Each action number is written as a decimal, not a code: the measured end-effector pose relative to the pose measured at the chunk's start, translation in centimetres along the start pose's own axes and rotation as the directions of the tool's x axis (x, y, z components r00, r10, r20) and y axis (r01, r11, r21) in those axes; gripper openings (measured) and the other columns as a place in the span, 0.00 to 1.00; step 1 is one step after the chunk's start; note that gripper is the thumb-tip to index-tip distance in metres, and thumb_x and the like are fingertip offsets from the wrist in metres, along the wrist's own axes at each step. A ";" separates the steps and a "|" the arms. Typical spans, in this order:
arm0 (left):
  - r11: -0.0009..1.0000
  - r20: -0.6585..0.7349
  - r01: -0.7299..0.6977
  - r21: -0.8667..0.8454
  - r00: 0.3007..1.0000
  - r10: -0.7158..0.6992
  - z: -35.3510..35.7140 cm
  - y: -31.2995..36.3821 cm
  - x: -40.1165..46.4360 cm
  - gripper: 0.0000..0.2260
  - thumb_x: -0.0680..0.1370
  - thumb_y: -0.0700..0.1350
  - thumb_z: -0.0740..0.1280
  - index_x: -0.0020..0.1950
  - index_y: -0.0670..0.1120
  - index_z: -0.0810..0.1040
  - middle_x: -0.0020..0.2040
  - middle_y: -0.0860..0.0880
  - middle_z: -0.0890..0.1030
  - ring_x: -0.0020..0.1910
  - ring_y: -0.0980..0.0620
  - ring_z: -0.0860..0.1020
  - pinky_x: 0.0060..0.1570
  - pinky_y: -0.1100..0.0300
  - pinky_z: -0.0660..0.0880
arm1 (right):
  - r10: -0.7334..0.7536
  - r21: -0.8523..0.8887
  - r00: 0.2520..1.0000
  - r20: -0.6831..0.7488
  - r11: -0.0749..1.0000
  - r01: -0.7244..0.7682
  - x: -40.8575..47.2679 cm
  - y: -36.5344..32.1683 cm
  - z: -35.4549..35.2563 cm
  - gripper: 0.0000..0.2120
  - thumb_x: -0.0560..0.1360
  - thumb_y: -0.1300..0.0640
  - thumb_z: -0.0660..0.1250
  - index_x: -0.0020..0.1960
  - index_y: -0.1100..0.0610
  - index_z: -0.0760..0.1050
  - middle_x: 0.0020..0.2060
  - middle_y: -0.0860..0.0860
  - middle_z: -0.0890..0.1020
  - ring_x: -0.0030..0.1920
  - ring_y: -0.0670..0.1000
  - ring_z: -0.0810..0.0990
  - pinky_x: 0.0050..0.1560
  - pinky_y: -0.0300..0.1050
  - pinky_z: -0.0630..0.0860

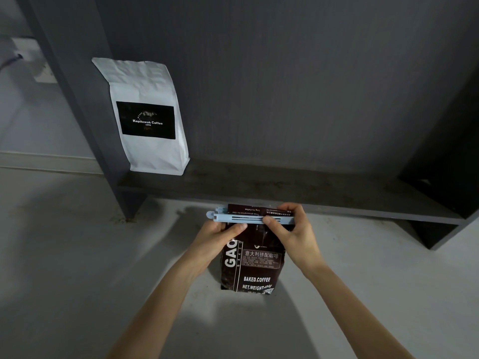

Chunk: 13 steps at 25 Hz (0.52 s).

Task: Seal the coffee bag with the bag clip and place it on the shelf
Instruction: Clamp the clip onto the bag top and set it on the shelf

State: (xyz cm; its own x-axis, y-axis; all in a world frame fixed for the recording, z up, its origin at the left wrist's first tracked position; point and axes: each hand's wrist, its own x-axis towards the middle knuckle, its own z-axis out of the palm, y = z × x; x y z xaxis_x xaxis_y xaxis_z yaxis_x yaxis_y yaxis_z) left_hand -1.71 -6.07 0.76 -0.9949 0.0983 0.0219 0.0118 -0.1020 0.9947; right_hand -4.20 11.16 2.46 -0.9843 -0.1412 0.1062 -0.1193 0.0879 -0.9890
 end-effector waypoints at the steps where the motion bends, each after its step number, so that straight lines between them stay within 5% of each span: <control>1: 1.000 0.002 0.004 0.003 1.000 -0.004 -0.1 0.0 0.0 0.11 0.68 0.51 0.68 0.49 0.53 0.79 0.47 0.58 0.84 0.49 0.58 0.81 0.41 0.72 0.75 | 0.004 0.003 1.000 -0.010 1.000 -0.004 -0.1 0.0 0.1 0.12 0.66 0.53 0.71 0.44 0.46 0.68 0.38 0.50 0.80 0.35 0.44 0.81 0.33 0.37 0.79; 13: 0.999 -0.005 0.000 -0.046 1.000 -0.001 0.0 0.0 -0.2 0.12 0.67 0.51 0.69 0.49 0.55 0.77 0.46 0.62 0.83 0.48 0.61 0.80 0.40 0.74 0.74 | 0.042 0.060 0.997 -0.072 0.997 -0.037 -0.1 0.0 0.6 0.10 0.66 0.55 0.71 0.42 0.49 0.70 0.37 0.50 0.80 0.33 0.43 0.81 0.30 0.34 0.77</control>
State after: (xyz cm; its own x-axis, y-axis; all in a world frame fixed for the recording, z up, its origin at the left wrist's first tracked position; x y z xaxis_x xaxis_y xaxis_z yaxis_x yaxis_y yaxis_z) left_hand -1.50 -6.05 0.80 -0.9954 0.0937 0.0208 0.0068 -0.1473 0.9891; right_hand -4.03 10.54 2.40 -0.9952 -0.0658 0.0720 -0.0743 0.0336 -0.9967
